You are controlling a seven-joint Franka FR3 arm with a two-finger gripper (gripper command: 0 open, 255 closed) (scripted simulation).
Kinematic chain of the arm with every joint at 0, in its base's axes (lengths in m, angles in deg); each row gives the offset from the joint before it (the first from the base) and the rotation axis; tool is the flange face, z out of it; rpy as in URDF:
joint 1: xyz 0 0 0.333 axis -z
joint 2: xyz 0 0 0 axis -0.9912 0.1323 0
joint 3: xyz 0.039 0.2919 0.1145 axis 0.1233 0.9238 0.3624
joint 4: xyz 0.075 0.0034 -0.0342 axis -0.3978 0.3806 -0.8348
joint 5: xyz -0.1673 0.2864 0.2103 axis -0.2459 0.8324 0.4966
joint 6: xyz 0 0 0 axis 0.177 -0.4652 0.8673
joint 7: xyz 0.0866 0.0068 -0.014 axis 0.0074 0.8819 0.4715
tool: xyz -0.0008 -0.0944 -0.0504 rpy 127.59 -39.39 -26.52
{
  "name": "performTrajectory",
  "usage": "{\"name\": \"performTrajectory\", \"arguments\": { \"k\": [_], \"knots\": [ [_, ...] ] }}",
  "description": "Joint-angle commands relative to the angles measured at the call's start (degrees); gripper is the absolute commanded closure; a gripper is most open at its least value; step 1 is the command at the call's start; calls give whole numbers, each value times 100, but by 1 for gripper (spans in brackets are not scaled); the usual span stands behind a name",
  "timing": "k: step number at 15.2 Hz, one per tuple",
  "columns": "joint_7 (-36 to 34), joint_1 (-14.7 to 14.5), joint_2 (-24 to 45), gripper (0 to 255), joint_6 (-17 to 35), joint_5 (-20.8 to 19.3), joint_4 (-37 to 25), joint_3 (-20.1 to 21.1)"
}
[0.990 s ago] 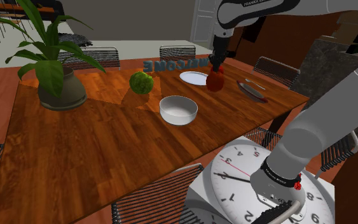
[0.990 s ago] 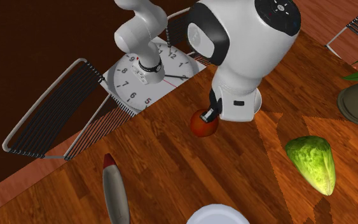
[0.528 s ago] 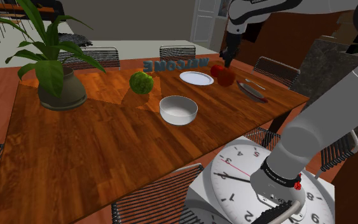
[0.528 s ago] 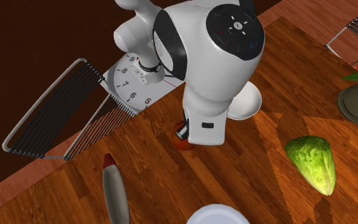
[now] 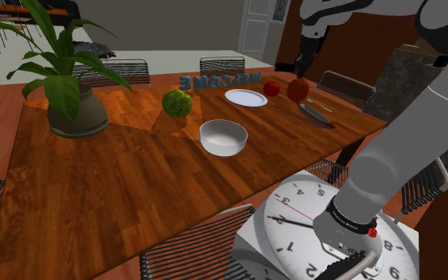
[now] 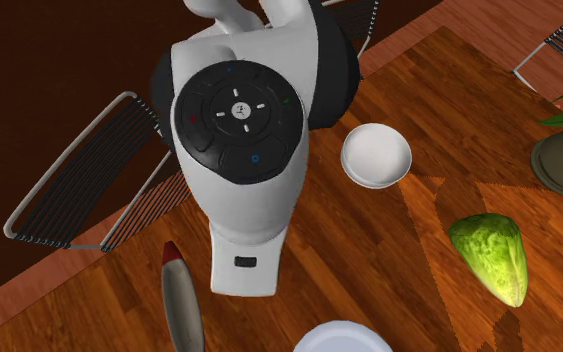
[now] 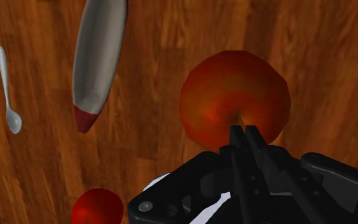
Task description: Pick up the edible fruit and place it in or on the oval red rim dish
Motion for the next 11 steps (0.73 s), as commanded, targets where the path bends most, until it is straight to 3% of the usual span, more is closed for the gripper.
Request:
{"name": "performTrajectory", "arguments": {
  "k": [1,11],
  "knots": [
    [284,90,155,255,-71,58,-251,-151],
    [1926,812,1562,255,-515,824,-2088,-921]
  ]
}}
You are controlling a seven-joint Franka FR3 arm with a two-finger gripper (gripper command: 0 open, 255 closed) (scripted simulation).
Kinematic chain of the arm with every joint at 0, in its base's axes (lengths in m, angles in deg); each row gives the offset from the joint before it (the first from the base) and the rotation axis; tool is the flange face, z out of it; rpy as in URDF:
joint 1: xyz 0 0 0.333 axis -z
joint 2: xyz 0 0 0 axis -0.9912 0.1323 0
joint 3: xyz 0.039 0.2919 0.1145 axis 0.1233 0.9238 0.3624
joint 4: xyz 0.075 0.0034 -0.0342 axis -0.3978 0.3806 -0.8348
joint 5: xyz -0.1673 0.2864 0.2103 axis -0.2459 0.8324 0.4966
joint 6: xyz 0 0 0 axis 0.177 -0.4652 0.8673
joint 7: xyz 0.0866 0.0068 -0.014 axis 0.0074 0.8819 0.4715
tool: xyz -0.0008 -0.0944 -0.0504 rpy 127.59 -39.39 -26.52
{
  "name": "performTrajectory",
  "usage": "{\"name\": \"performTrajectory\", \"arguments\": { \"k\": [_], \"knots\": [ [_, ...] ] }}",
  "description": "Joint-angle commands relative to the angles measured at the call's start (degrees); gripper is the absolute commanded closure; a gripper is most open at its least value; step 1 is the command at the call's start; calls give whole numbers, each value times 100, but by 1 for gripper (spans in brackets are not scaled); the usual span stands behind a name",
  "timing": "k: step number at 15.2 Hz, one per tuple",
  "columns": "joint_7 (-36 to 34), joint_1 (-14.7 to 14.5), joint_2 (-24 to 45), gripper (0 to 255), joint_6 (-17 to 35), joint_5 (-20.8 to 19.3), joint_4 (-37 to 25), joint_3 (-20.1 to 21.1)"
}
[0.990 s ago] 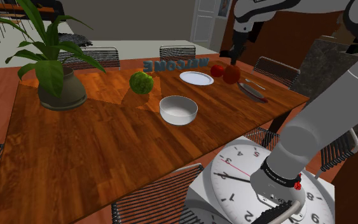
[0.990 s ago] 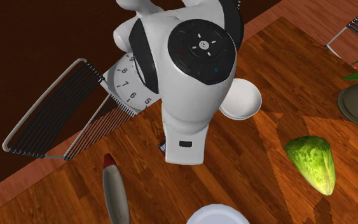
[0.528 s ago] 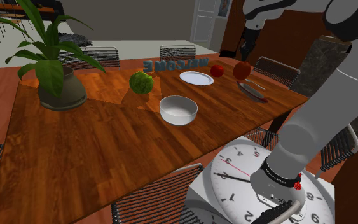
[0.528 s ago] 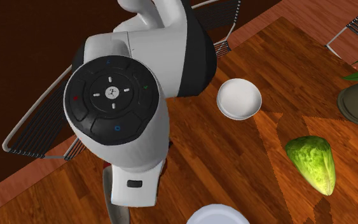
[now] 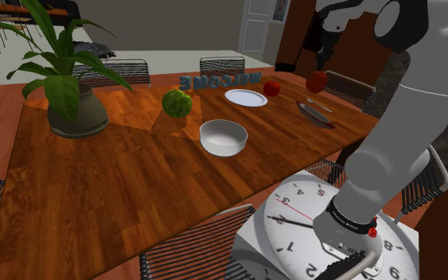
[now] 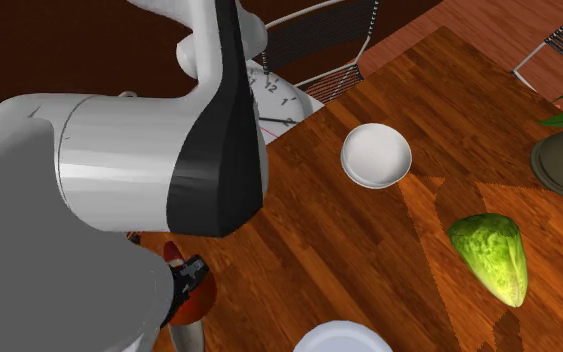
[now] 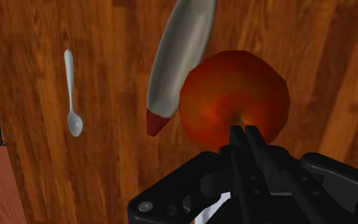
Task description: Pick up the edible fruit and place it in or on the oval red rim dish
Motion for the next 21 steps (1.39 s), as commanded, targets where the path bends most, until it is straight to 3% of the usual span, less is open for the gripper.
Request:
{"name": "performTrajectory", "arguments": {
  "k": [1,6,21],
  "knots": [
    [332,197,333,255,-120,208,-427,-117],
    [1138,981,1472,255,-692,905,-2017,-296],
    [1075,777,1250,255,573,786,-546,-256]
  ]
}}
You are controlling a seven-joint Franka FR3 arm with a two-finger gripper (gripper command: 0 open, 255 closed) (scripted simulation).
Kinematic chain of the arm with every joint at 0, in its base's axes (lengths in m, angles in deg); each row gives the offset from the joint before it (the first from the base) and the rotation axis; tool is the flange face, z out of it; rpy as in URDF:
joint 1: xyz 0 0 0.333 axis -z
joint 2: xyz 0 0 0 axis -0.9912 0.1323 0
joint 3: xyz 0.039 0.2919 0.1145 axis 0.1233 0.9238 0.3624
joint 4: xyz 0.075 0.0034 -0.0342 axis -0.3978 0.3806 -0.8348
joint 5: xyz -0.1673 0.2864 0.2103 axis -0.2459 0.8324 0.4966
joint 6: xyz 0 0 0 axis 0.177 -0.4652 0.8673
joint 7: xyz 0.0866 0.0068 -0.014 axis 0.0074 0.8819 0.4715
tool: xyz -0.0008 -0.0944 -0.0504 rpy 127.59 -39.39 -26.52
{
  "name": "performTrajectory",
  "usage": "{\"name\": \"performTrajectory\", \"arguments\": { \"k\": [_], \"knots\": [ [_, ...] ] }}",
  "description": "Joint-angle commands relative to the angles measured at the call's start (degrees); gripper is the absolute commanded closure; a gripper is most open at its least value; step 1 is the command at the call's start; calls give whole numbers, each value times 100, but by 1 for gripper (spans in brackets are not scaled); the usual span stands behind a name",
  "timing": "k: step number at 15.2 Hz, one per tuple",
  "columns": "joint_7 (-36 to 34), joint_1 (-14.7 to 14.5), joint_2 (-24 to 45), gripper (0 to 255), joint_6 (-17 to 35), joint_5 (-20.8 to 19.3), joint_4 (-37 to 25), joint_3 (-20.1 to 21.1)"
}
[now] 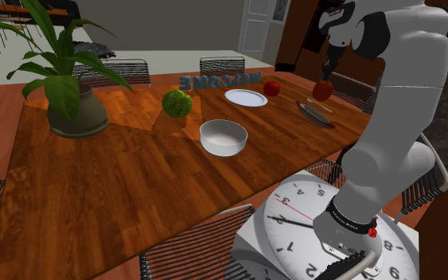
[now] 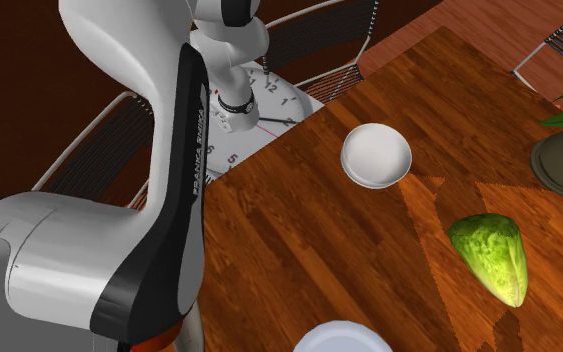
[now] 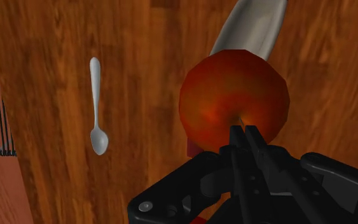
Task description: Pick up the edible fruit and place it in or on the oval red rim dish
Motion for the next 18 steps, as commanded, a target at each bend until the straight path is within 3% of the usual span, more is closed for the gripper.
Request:
{"name": "performTrajectory", "arguments": {
  "k": [1,13,18],
  "knots": [
    [0,-13,1,255,165,2,161,5],
    [29,-44,113,255,1034,81,937,53],
    [29,-45,113,255,1034,81,937,53]
  ]
}}
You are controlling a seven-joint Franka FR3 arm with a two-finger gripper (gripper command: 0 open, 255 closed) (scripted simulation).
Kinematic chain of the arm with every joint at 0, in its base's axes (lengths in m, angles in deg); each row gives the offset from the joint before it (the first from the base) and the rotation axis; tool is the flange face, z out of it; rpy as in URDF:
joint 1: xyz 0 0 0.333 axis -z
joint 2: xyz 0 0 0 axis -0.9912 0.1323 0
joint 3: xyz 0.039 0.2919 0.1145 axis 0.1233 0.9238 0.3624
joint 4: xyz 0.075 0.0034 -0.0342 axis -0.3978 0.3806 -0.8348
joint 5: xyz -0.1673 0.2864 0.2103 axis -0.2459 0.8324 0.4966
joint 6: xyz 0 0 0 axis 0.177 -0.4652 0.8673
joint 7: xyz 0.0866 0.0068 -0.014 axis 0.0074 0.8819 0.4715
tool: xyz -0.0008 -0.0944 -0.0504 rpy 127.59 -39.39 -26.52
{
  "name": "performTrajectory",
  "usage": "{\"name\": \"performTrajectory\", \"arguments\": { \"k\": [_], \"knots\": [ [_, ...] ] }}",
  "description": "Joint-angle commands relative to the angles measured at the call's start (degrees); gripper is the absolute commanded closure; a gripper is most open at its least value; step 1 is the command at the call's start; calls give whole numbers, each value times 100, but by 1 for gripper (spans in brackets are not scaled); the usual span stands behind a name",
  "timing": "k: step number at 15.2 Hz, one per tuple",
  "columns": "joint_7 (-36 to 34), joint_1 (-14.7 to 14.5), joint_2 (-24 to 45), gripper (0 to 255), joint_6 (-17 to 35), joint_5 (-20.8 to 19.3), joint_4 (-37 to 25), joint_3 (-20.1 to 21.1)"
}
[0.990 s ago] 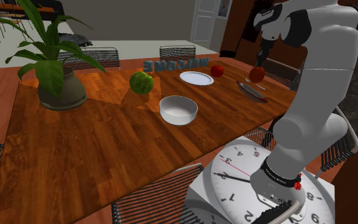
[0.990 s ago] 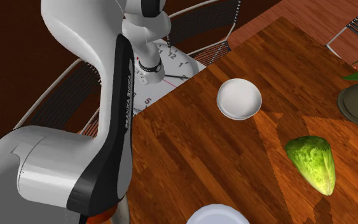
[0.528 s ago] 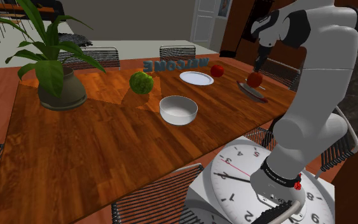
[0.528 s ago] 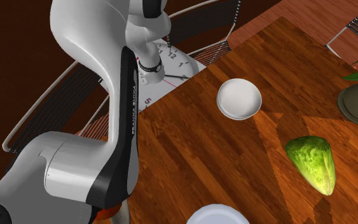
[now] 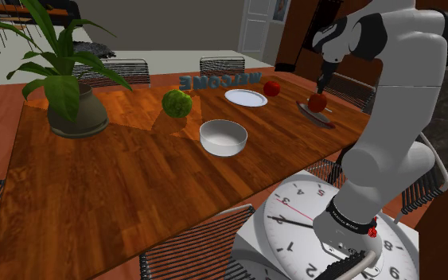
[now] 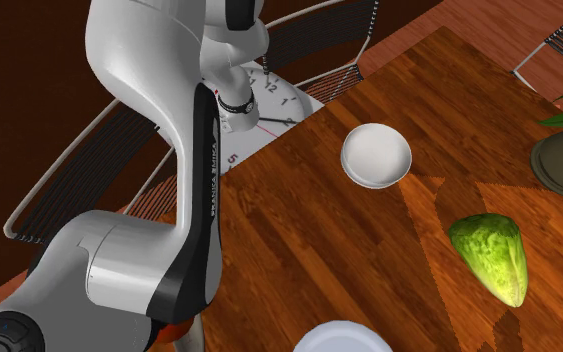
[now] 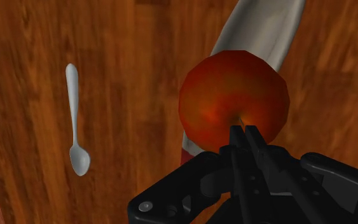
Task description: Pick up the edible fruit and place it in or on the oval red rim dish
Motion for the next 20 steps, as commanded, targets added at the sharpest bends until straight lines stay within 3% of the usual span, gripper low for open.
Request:
{"name": "performTrajectory", "arguments": {
  "k": [1,2,3,8,12,20],
  "knots": [
    [0,0,2,255,2,0,6,0],
    [0,0,2,255,2,0,6,0],
    [0,0,1,0,0,0,5,0],
    [0,0,2,0,2,0,6,0],
    [-85,-48,-210,0,-638,-132,-450,-44],
    [-85,-48,-210,0,-636,-132,-449,-44]
  ]
}}
